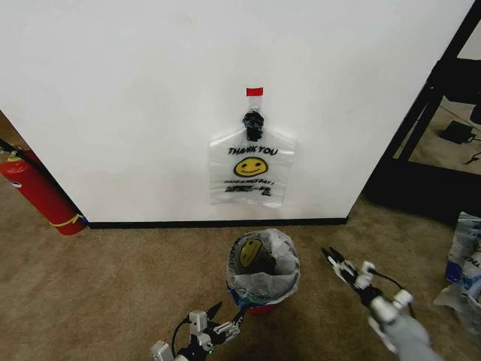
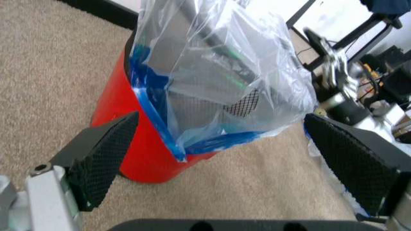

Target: Pick up the garbage bag from the wall and place it over the trash bin.

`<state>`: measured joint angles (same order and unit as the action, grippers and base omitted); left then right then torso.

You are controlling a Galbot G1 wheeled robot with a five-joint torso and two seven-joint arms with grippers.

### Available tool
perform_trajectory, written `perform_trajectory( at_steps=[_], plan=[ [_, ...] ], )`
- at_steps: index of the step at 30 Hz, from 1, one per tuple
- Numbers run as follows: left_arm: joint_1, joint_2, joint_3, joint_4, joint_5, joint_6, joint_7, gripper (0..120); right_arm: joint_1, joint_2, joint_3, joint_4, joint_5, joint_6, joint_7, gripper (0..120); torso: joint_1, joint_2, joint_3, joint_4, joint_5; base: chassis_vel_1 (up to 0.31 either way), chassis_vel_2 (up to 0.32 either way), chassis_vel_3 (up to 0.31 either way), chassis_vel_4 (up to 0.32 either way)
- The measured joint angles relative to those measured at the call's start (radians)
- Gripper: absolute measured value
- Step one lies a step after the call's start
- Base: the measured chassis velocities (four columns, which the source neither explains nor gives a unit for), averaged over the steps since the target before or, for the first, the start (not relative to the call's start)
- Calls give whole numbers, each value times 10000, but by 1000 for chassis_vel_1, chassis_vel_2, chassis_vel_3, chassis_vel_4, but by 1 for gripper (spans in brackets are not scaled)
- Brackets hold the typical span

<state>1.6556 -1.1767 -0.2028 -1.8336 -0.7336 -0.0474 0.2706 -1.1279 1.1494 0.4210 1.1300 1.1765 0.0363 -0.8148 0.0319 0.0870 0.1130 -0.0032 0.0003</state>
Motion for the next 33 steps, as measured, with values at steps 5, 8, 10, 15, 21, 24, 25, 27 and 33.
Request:
perform_trajectory(
  at_steps=[5, 8, 10, 15, 21, 24, 25, 27, 33],
  plan=[
    [52, -67, -65, 8, 78, 21, -44, 100, 507, 582, -397, -377, -604, -99, -157, 100, 0, 0, 0, 2, 1, 0, 0, 0, 0],
    [97, -80, -120, 6, 88, 22, -48, 100, 680, 732, -850, -400, -25, 1125, 996, 100, 0, 0, 0, 1, 3, 0, 0, 0, 0],
    [94, -84, -138, 22, 88, 13, -49, 100, 745, 718, -867, -425, 93, 1301, 1073, 100, 0, 0, 0, 1, -7, 0, 0, 0, 0],
    [88, -143, -78, 103, 103, 4, -56, 100, 717, 665, -738, -326, 211, 789, 1062, 100, 0, 0, 0, -2, -2, 0, 0, 0, 0],
    [82, -180, -8, 159, 197, 23, -104, 100, 636, 883, -177, 84, -234, -1602, 1404, 100, 0, 0, 0, -1, -3, 0, 0, 0, 0],
    [76, -179, -26, 162, 214, 44, -162, 100, 669, 1042, -13, 54, -622, -2296, 1456, 100, 0, 0, -1, 2, -2, 0, 0, 0, 0],
    [78, -180, -33, 157, 214, 48, -169, 100, 672, 1050, 1, 26, -744, -2409, 1442, 100, 0, 0, -1, 3, -2, 0, 0, 0, 0],
    [83, -180, -47, 145, 215, 52, -179, 100, 679, 1044, 6, -43, -922, -2541, 1406, 100, 0, 0, -1, 1, -3, 0, 0, 0, 0],
    [118, -218, -88, 191, 222, 48, -190, 100, 964, 1038, 32, -571, -1136, -2789, 1015, 100, 0, 0, 0, 1, -5, 0, 0, 0, 0]
  ],
)
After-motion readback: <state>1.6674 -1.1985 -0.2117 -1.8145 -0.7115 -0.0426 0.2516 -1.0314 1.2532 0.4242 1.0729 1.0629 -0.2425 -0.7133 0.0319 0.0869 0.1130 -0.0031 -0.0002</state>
